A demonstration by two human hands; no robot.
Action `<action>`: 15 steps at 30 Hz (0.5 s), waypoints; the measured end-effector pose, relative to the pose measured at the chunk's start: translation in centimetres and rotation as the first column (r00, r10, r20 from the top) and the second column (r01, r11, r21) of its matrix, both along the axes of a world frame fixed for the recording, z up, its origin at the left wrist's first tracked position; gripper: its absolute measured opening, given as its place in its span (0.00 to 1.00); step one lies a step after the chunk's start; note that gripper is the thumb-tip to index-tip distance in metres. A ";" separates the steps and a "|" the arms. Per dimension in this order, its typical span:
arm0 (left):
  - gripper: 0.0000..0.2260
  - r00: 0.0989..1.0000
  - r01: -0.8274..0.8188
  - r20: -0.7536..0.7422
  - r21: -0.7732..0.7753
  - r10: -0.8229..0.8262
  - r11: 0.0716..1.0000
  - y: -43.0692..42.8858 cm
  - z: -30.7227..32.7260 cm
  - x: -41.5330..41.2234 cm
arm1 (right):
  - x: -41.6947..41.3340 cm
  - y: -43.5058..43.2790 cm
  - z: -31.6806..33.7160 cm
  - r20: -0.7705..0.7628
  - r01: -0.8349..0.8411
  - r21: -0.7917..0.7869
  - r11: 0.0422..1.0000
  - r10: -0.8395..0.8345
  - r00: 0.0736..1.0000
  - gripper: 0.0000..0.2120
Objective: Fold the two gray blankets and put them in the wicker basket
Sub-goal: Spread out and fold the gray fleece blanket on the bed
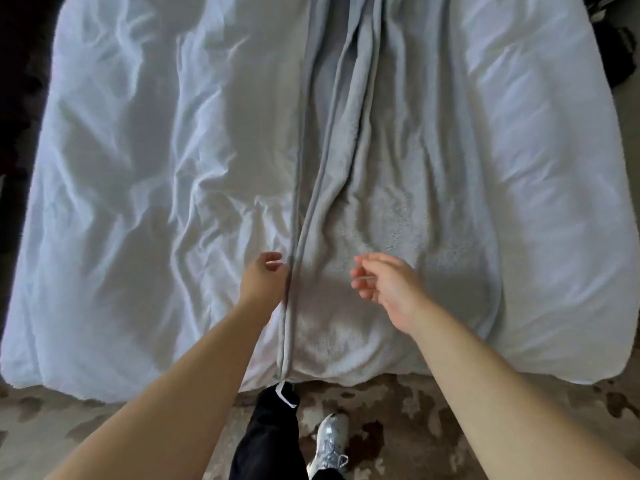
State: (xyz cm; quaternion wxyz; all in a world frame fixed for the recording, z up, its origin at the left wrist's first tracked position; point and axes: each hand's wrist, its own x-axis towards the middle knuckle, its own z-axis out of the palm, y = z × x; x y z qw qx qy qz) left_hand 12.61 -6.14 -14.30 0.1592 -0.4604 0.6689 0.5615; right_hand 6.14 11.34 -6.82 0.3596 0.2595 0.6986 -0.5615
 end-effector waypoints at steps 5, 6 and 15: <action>0.14 0.987 0.159 -0.019 0.040 -0.158 0.986 -0.5 -2.5 -2.7 | -5.5 -6.8 -3.1 -0.144 -0.273 0.040 0.961 0.276 0.950 0.09; 0.16 0.981 0.196 -0.002 0.058 -0.196 0.979 -0.6 -2.7 -2.8 | -6.1 -7.6 -4.2 -0.160 -0.398 0.137 0.907 0.417 0.895 0.11; 0.03 0.972 0.208 0.090 0.106 -0.217 0.972 -2.9 -3.2 -2.0 | -8.3 -7.9 -8.5 0.079 -0.611 0.624 0.487 0.739 0.670 0.05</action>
